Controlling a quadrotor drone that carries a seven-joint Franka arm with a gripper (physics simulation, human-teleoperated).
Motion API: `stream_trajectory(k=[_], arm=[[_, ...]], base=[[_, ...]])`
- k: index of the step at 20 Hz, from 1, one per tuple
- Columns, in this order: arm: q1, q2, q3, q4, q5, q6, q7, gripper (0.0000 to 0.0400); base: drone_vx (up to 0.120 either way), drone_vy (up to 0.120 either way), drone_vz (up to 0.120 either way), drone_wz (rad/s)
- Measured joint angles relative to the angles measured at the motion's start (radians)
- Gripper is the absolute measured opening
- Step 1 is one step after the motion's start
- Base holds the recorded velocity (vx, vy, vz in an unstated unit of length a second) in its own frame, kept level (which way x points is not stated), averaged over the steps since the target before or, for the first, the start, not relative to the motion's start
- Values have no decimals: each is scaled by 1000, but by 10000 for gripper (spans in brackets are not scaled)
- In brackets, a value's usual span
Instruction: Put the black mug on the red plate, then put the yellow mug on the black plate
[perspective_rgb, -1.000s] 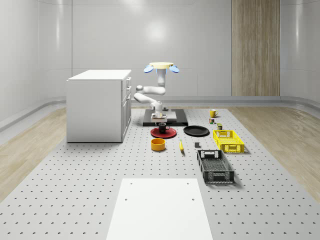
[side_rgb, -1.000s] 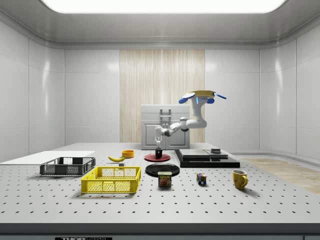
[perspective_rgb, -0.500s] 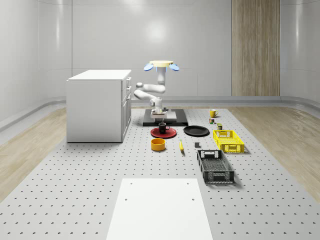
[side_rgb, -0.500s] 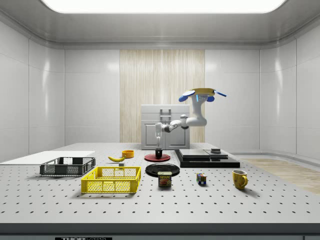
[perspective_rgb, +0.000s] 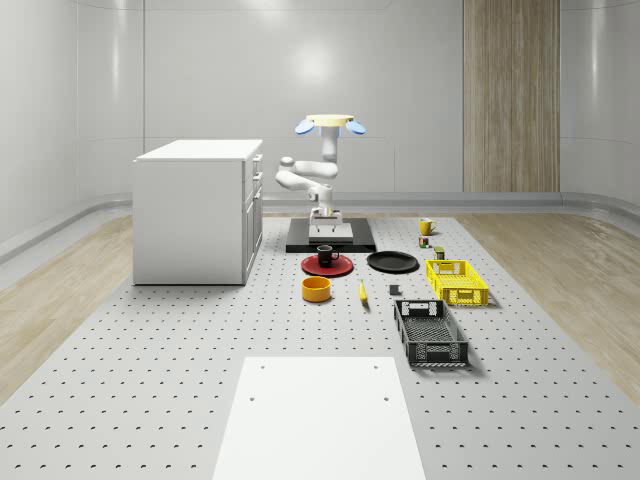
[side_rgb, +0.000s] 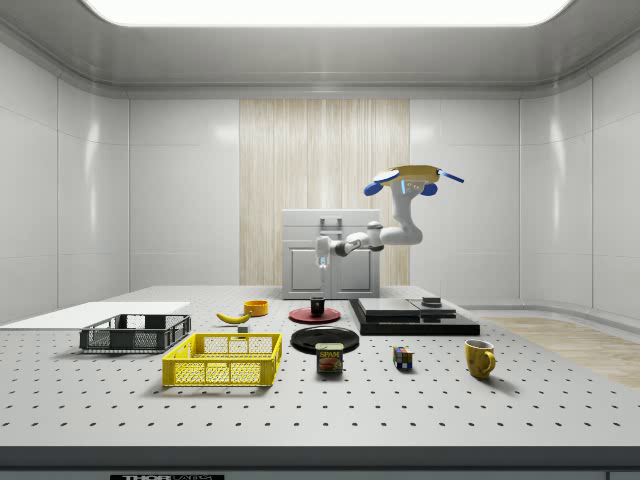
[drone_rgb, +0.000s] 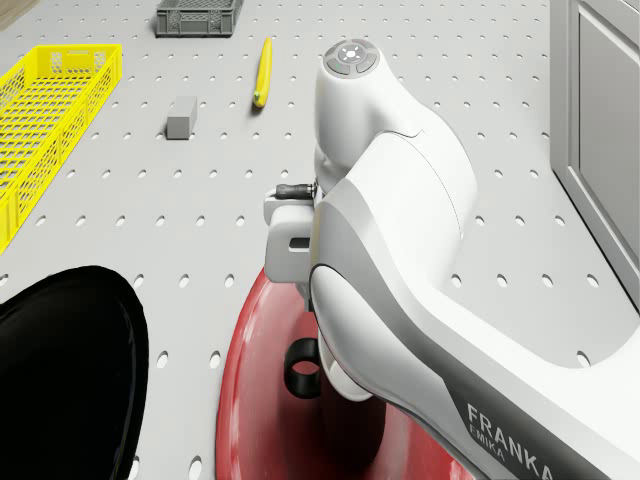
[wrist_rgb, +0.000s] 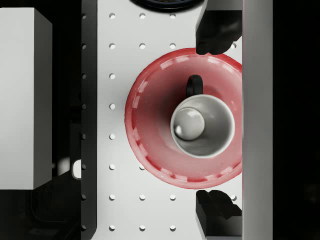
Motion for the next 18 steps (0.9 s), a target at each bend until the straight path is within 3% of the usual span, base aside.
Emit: stream_trajectory(k=[18], arm=[[0, -5, 1, 0, 4, 3, 0, 400]], base=[[-120, 120, 0, 0]])
